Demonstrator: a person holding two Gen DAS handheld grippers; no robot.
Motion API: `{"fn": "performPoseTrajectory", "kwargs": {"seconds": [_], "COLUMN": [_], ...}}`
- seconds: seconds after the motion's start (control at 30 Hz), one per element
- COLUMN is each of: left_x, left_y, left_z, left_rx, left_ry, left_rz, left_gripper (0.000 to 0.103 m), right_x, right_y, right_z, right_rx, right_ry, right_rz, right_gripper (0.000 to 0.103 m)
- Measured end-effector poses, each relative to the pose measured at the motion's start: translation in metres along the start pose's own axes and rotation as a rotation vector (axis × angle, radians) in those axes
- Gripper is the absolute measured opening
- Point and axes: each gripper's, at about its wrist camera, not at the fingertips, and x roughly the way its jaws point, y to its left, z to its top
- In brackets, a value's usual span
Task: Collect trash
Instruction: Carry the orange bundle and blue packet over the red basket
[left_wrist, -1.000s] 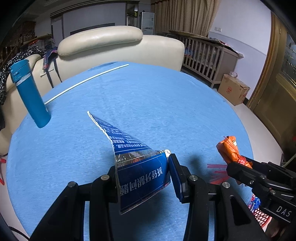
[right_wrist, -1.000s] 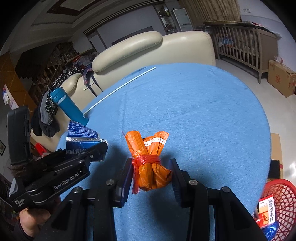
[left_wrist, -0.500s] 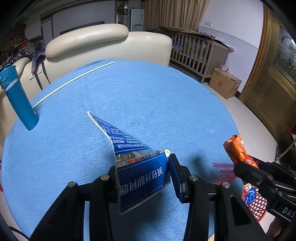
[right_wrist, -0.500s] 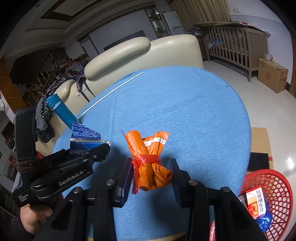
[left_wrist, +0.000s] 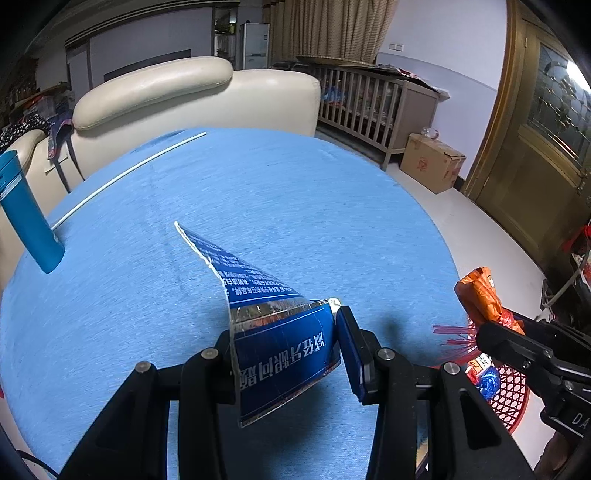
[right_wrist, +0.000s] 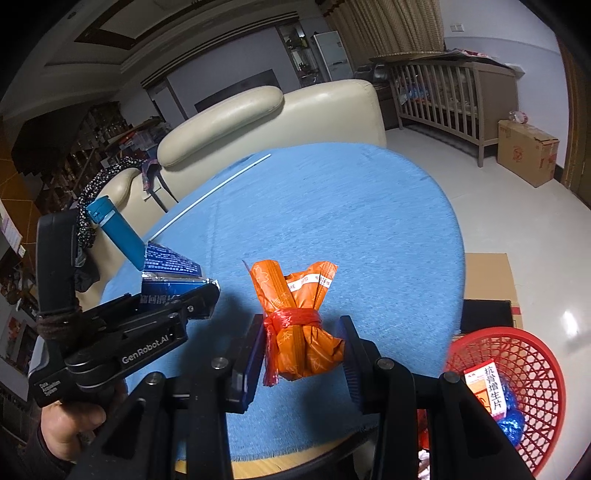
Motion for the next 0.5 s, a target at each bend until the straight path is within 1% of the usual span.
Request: {"fn": "performPoseTrajectory", "kwargs": {"seconds": [0.2,0.5], "left_x": [-0.002,0.003], "left_y": [-0.011,-0.028], "left_z": [-0.001,-0.002], "left_rx": [0.028,0.066], "left_ry": [-0.005,0.006], "left_rz": [-0.015,-0.046], "left_gripper": [0.045,0.045], "right_x": [-0.012,-0.034], "right_y": [-0.009,-0.047], "right_z": [-0.002,-0.015], "right_rx": [0.01,0.078], "right_ry": [-0.018,-0.028], "right_rz": [-0.03,-0.103], "right_gripper": [0.041,0.041]}}
